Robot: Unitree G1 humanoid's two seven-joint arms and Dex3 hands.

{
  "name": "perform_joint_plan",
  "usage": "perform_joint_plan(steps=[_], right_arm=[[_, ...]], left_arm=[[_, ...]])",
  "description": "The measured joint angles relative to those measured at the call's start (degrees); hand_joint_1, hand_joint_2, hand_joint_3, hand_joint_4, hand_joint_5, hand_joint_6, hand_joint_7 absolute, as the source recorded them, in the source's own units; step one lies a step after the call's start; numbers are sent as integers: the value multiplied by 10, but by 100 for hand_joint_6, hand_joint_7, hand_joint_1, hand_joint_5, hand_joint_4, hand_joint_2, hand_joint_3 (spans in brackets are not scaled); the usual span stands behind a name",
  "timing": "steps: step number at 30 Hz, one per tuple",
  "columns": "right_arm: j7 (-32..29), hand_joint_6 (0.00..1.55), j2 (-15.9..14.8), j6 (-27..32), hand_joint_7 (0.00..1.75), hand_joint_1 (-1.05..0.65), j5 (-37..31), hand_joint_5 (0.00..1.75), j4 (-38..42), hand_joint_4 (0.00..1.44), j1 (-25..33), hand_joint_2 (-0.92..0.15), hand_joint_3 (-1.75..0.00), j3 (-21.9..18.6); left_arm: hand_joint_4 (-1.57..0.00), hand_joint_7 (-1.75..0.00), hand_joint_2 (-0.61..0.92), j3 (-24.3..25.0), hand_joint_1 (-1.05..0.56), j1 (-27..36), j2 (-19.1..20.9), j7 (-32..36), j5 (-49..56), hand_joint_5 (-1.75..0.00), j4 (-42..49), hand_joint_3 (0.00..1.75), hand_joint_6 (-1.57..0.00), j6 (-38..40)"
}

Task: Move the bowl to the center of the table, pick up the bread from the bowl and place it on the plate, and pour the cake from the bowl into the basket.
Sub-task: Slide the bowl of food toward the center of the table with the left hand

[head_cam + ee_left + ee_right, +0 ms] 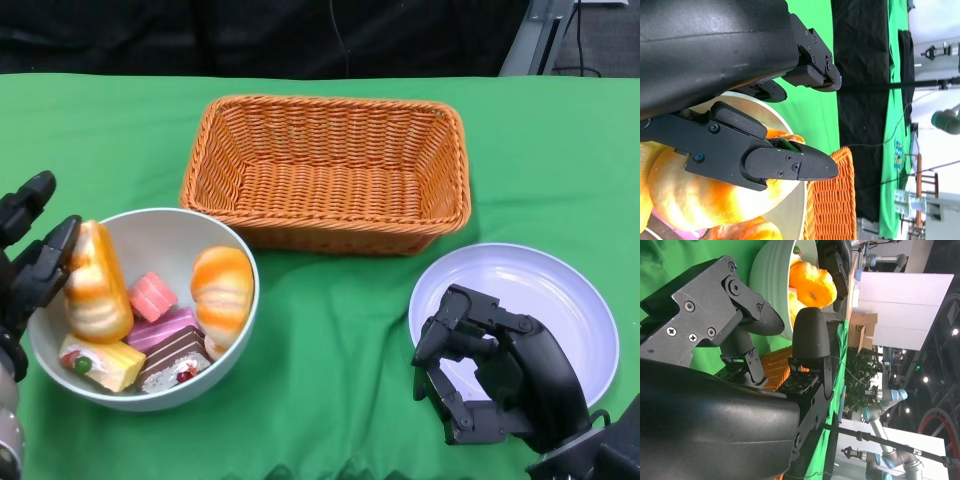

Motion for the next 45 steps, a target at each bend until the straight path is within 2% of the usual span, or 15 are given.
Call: perform_joint_plan(steps=[9,14,19,26,36,45], right_arm=[[-2,65,1,-3,144,-1,-1,170,10,76,-3,-43,-128,0],[-2,65,1,-3,144,-3,-1,169,10,76,-3,-44,-125,0],[-2,65,1,-3,144,-4,-1,170,10,76,-3,-44,-124,0],[-4,65,1,-10,145,-4,-7,170,12,76,-3,-44,-125,0],[-6,65,1,-11,144,-2,-8,169,12,76,-4,-45,-124,0],[-8,65,3,-10,143,-1,-8,168,12,76,-4,-45,-125,1]], left_arm=[[-52,-1,92,-19,-72,14,-18,-8,4,0,-37,30,-46,-13],[-50,0,92,-32,-72,30,-32,11,9,0,-74,31,-45,-12],[-44,0,92,-39,-66,51,-58,25,7,0,-124,33,-40,4],[-47,-1,92,-59,-66,92,-96,28,2,-2,-209,33,-43,29],[-46,-2,92,-90,-67,148,-121,25,0,-1,-312,32,-46,62],[-44,0,92,-103,-65,168,-140,19,-5,0,-337,31,-45,62]])
